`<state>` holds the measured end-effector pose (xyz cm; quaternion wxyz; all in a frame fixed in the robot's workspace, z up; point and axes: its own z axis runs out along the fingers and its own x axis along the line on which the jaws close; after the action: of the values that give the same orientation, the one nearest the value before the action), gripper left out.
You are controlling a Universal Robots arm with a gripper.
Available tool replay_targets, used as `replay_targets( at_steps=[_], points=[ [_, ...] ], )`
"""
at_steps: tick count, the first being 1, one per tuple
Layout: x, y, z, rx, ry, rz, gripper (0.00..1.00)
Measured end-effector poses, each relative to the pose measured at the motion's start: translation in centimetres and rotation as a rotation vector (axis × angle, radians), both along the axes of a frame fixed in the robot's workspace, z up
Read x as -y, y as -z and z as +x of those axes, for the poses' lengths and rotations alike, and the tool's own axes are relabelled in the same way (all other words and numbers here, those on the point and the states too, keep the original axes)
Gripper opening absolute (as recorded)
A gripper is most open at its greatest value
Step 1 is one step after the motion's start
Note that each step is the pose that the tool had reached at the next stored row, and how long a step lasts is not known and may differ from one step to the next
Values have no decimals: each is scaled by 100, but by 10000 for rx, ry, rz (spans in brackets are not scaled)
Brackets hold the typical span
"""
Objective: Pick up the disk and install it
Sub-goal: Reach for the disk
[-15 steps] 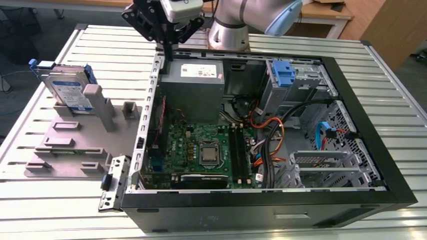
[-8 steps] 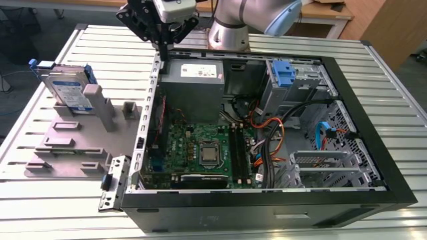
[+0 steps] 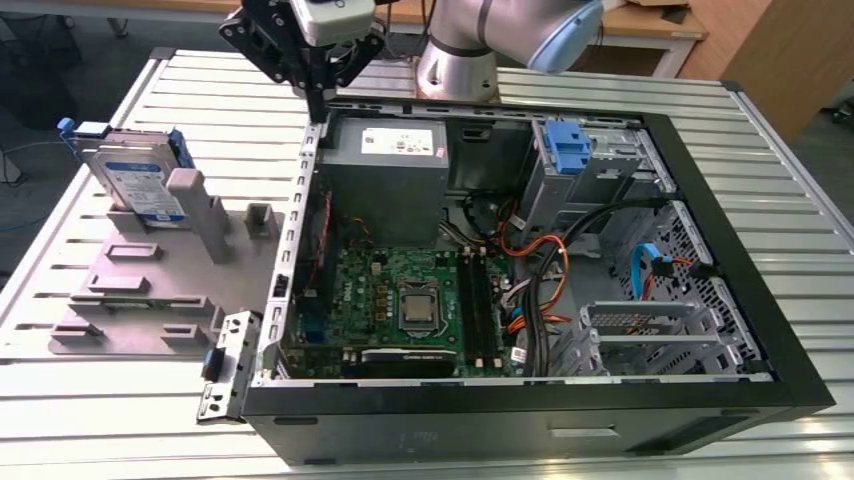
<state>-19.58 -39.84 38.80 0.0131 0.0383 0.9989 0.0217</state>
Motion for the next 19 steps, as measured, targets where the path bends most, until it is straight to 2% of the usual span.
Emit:
replay_targets(
  at_steps=[19],
  points=[
    [-1, 25, -239, 0, 4, 0, 11]
  ],
)
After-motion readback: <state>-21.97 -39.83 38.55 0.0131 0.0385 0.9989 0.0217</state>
